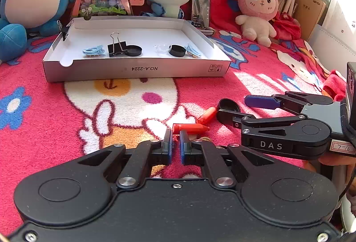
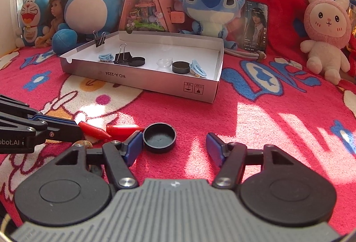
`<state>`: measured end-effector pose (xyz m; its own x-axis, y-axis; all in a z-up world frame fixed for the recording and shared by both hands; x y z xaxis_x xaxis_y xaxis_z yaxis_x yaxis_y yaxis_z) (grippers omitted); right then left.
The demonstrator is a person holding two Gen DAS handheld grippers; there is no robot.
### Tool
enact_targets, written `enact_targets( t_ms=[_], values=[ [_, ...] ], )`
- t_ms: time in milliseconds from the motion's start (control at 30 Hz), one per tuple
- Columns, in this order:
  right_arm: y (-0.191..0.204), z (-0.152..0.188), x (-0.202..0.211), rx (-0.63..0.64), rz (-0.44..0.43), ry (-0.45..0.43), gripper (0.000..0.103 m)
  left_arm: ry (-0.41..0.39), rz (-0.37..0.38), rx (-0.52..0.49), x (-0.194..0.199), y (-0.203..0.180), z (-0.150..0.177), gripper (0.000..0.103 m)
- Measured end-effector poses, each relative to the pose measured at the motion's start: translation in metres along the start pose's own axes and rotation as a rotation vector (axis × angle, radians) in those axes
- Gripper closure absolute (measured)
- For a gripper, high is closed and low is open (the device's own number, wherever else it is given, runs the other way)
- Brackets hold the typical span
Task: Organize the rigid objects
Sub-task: 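Grasp a black round lid with the right tool while the left tool grasps a red stick, then carry the black lid and red stick toward the white box with both tools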
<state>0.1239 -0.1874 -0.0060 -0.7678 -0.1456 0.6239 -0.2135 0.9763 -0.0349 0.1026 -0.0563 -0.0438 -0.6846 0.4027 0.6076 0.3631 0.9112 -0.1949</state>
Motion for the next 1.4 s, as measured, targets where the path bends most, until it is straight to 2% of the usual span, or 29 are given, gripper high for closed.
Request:
enact_targets(
  t_ms=[167,300,333,400,467,567,733,933,1167,1267,1400],
  values=[
    [0.001,-0.001,-0.002,0.001,-0.004,-0.001,0.029,-0.006,0.006,0.004,-0.001,0.0,-0.003,0.094],
    [0.003,-0.002,-0.003,0.012,-0.01,-0.001,0.033,-0.032,0.002,-0.036,0.0,-0.007,-0.005,0.083],
    [0.004,-0.002,-0.003,0.015,-0.013,0.0,0.035,-0.041,-0.008,-0.054,0.001,-0.008,-0.006,0.073],
    [0.005,-0.002,-0.004,0.02,-0.02,0.002,0.042,-0.056,-0.016,-0.079,0.003,-0.011,-0.007,0.063],
    [0.005,-0.003,-0.005,0.02,-0.02,0.001,0.048,-0.061,-0.018,-0.105,0.005,-0.015,-0.006,0.062],
    [0.003,-0.004,-0.004,0.007,-0.013,-0.006,0.064,-0.061,-0.015,-0.126,0.005,-0.02,-0.004,0.059],
    [-0.005,-0.003,0.001,-0.023,0.013,-0.016,0.065,-0.05,-0.012,-0.147,-0.001,-0.026,-0.002,0.053],
    [-0.014,0.0,0.009,-0.032,0.036,-0.022,0.065,-0.033,-0.037,-0.171,-0.011,-0.028,-0.001,0.05],
    [-0.018,0.002,0.009,-0.049,0.038,-0.017,0.065,-0.021,-0.092,-0.285,-0.019,-0.04,0.002,0.053],
    [-0.017,0.002,0.008,-0.053,0.037,-0.015,0.065,-0.015,-0.083,-0.277,-0.021,-0.041,0.002,0.06],
    [-0.017,0.002,0.008,-0.051,0.036,-0.017,0.065,-0.013,-0.078,-0.252,-0.019,-0.039,0.001,0.06]
  ],
)
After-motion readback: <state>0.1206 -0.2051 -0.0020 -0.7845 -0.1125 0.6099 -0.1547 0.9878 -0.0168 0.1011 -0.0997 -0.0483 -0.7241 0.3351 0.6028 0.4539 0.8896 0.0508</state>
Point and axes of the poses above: each gripper's, at about its wrist camera, not at the fingertips, and x roughly against the way its jaws point, y to its left, z to its underside, the point moved 8 cm from there along -x, roughly the way its jaws point, and after that the axes turned 3 degrees about -y, right-handed, at the moved point
